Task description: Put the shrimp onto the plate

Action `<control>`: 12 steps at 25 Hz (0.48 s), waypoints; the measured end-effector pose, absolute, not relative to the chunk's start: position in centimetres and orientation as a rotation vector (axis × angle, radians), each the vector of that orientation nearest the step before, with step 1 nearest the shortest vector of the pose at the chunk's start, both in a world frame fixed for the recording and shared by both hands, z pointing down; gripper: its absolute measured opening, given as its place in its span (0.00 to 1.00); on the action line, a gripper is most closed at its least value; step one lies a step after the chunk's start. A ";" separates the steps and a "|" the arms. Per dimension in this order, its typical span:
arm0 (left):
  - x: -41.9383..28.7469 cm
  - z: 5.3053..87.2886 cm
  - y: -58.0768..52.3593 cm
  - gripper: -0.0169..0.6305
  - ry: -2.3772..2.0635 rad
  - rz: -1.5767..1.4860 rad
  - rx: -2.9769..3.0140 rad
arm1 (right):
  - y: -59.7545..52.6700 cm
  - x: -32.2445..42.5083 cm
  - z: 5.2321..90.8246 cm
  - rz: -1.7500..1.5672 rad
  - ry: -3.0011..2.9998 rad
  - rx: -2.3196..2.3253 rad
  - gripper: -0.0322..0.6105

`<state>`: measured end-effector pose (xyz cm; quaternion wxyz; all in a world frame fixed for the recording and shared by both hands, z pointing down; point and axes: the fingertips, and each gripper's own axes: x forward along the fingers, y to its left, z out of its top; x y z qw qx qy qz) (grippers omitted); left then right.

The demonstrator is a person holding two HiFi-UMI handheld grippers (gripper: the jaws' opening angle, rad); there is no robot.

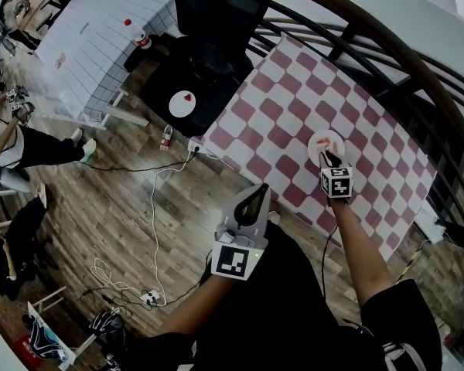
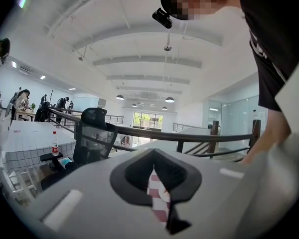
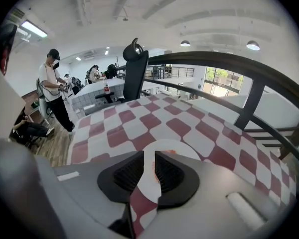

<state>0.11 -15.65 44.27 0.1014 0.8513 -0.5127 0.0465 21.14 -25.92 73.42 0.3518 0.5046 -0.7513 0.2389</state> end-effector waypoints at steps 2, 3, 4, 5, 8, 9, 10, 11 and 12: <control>0.1 44.1 -15.7 0.04 -1.506 0.124 2.519 | -25.8 20.6 71.6 0.619 -1.975 1.341 0.15; 0.1 43.9 -15.7 0.04 -1.500 0.120 2.523 | -25.7 20.4 70.7 0.620 -1.990 1.360 0.14; 0.2 43.8 -15.7 0.04 -1.491 0.118 2.529 | -25.5 20.2 69.7 0.622 -2.003 1.384 0.14; 0.3 43.7 -15.7 0.04 -1.481 0.114 2.535 | -25.2 20.0 68.7 0.625 -2.015 1.411 0.12; 0.6 43.2 -15.5 0.04 -1.452 0.096 2.556 | -23.6 19.7 65.6 0.627 -2.051 1.491 0.07; 0.7 43.0 -15.4 0.04 -1.443 0.088 2.564 | -23.1 19.4 64.6 0.625 -2.065 1.513 0.05; 0.8 42.8 -15.4 0.04 -1.433 0.081 2.572 | -22.5 19.2 63.5 0.622 -2.081 1.534 0.05; 0.8 42.6 -15.3 0.04 -1.422 0.075 2.579 | -22.0 18.9 62.5 0.619 -2.097 1.555 0.05; 0.9 42.5 -15.3 0.04 -1.410 0.072 2.585 | -21.4 18.6 61.4 0.616 -2.114 1.575 0.05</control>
